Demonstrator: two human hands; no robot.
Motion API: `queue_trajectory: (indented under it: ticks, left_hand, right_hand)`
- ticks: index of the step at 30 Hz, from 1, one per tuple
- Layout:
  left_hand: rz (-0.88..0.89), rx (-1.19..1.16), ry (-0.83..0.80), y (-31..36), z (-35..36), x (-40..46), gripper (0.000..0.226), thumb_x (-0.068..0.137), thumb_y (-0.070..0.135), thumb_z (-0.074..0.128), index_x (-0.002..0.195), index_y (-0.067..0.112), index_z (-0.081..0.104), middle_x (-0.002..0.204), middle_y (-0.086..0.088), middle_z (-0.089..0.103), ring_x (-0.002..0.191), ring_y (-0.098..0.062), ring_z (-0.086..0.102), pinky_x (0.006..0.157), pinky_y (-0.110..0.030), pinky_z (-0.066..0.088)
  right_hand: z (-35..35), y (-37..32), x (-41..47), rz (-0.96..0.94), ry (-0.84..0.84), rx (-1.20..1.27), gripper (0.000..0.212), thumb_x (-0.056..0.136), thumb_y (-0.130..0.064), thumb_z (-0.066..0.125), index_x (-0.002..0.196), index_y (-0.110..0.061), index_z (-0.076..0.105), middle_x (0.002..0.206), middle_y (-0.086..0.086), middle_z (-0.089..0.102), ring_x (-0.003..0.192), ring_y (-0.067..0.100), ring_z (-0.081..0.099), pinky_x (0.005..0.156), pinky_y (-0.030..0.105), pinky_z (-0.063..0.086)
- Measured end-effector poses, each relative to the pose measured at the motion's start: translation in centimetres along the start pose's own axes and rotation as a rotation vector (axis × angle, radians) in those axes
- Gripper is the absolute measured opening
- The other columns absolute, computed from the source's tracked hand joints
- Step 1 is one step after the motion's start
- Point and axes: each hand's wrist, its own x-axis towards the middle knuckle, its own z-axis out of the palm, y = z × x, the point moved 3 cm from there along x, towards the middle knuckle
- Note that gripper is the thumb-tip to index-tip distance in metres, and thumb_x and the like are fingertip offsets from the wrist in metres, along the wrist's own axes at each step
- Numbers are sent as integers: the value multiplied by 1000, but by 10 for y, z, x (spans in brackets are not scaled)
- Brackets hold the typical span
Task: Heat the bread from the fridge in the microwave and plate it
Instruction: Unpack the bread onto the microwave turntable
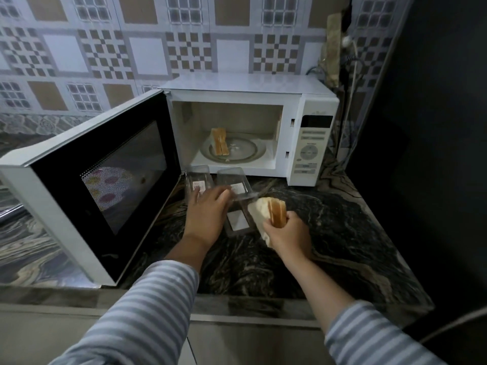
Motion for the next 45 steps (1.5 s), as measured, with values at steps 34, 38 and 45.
queue_trajectory:
  ticks: [34, 38, 45]
  left_hand:
    - [-700, 94, -271, -72, 49, -40, 74, 82, 52, 21, 147, 21, 33, 154, -1, 31, 141, -18, 29, 119, -38, 11]
    - [-682, 123, -249, -74, 51, -40, 80, 77, 55, 13, 145, 22, 35, 153, 1, 33, 140, -14, 29, 118, -37, 12]
    - [-679, 111, -236, -75, 52, -39, 76, 78, 55, 18, 144, 21, 38, 151, 1, 35, 140, -13, 29, 119, -36, 11]
  right_hand:
    - [105, -125, 236, -111, -36, 39, 43, 74, -53, 66, 98, -17, 67, 100, 7, 68, 91, 30, 65, 74, 33, 51]
    - [127, -137, 258, -103, -22, -7, 53, 78, -54, 62, 109, -11, 65, 115, 12, 66, 108, 34, 60, 92, 41, 48]
    - [149, -145, 287, -130, -48, -17, 59, 76, -59, 56, 109, -12, 65, 118, 14, 66, 113, 34, 60, 103, 48, 41]
